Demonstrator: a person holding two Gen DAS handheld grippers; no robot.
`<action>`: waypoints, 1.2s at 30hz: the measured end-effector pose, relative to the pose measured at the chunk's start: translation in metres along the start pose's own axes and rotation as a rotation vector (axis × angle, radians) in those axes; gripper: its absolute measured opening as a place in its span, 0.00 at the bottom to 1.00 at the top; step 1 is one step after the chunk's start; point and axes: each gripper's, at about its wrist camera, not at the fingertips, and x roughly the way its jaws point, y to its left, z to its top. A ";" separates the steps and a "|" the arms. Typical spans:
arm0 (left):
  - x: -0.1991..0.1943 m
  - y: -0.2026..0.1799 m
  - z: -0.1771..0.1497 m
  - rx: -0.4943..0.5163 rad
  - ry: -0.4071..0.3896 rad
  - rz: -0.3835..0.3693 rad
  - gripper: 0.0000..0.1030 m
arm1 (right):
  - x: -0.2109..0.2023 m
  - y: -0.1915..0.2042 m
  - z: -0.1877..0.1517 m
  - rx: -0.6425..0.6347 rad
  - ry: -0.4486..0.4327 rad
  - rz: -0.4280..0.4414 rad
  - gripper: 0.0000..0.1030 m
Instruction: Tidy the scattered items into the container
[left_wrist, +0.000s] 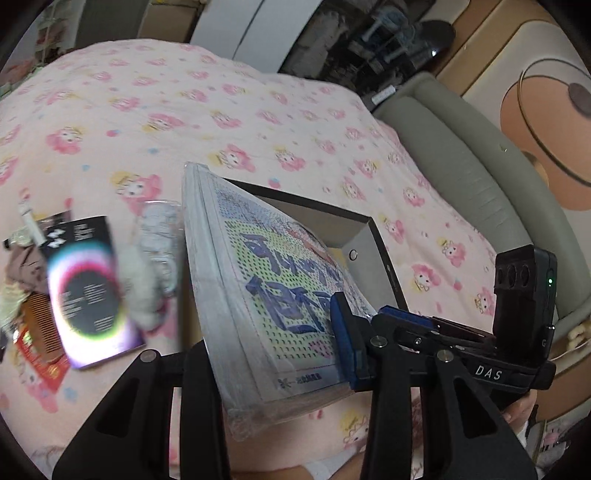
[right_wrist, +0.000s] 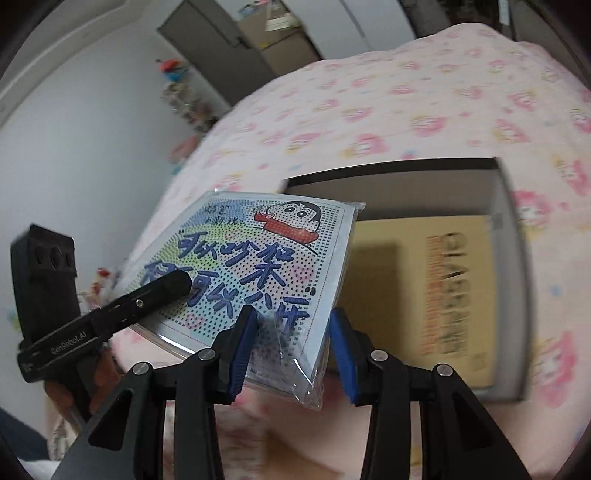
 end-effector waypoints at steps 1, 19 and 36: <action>0.014 -0.005 0.004 0.009 0.019 0.010 0.36 | 0.002 -0.013 0.004 0.008 0.001 -0.020 0.35; 0.104 -0.007 -0.012 0.081 0.298 0.303 0.53 | 0.054 -0.102 0.004 0.131 0.113 -0.090 0.30; 0.130 0.006 0.013 0.154 0.353 0.475 0.59 | 0.066 -0.091 0.019 0.023 0.120 -0.300 0.30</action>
